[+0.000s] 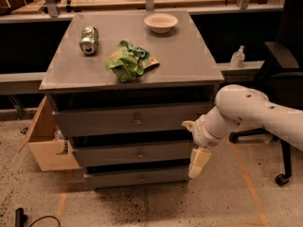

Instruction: Open middle drawer

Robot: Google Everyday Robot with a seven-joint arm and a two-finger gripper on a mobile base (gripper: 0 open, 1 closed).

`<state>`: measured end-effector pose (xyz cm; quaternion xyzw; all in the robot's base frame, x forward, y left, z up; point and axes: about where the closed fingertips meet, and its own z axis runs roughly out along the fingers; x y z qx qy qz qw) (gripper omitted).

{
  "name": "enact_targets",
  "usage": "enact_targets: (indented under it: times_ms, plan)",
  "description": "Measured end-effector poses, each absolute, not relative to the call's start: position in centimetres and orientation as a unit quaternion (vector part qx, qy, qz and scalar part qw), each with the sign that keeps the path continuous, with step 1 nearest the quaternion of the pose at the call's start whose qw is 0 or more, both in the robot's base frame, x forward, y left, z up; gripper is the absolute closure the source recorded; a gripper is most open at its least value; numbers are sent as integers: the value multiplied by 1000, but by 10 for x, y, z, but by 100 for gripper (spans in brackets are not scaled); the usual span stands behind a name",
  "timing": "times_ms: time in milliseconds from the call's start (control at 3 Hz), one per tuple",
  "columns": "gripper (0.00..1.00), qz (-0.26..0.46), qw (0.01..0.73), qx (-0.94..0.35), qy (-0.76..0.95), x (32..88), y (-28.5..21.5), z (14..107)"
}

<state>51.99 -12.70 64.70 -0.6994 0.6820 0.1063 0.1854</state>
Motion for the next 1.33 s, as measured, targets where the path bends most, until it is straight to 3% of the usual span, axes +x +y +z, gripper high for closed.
enact_targets:
  times_ms: [667, 1333]
  plan:
    - [0, 110, 181, -704, 678, 536, -109, 556]
    - [0, 74, 228, -733, 637, 552, -100, 502]
